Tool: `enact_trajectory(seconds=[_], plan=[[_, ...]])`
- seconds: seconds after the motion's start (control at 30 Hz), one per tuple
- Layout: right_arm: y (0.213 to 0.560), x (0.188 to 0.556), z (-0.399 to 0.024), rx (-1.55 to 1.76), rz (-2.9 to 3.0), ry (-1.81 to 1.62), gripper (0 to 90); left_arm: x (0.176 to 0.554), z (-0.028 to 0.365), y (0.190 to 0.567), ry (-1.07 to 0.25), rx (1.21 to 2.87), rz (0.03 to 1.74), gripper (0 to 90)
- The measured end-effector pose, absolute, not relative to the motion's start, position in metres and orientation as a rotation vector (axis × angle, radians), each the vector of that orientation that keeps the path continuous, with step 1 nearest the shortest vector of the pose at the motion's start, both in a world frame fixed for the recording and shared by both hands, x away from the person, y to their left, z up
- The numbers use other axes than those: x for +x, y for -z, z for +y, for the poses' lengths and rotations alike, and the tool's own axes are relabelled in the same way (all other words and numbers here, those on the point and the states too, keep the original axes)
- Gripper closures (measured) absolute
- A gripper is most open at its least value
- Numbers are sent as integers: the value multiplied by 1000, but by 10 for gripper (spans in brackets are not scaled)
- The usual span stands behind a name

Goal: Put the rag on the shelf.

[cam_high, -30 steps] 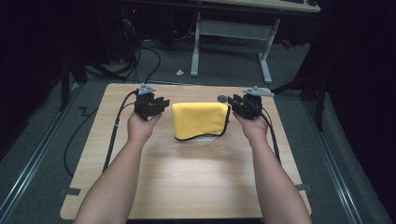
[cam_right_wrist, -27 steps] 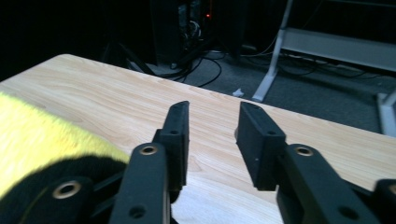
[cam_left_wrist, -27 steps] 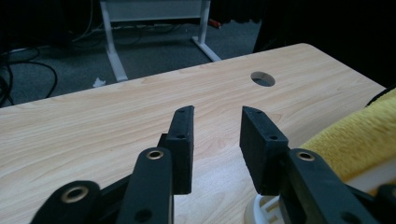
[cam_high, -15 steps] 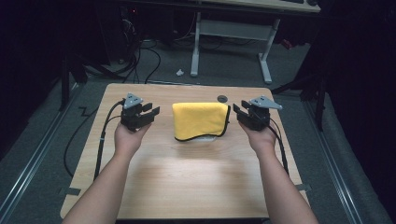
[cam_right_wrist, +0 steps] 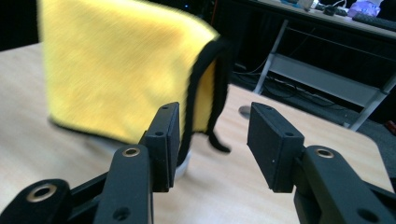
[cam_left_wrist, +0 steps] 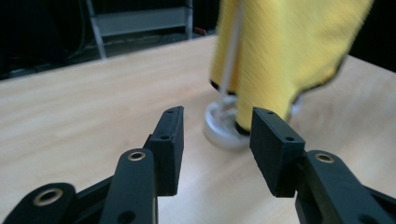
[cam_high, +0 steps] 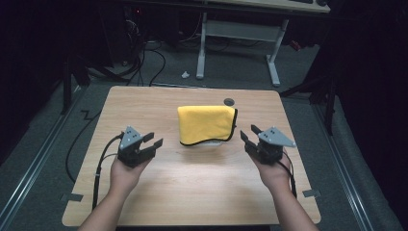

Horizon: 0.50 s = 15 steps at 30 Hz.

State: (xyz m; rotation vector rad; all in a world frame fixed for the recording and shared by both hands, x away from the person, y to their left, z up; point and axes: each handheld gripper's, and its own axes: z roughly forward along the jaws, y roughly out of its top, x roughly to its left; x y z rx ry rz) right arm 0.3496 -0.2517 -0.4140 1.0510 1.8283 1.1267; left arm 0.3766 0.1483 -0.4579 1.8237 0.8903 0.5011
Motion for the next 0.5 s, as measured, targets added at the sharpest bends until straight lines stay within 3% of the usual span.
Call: enact_trajectory(seconds=[0.43,0.5], plan=[[493,268,-248,1137,1932,-1030,485,286,123,521,-320,1971,871,489],[512,252,-250,1151,1934,-1019,536,282,117,522,-291,2004,858,481]])
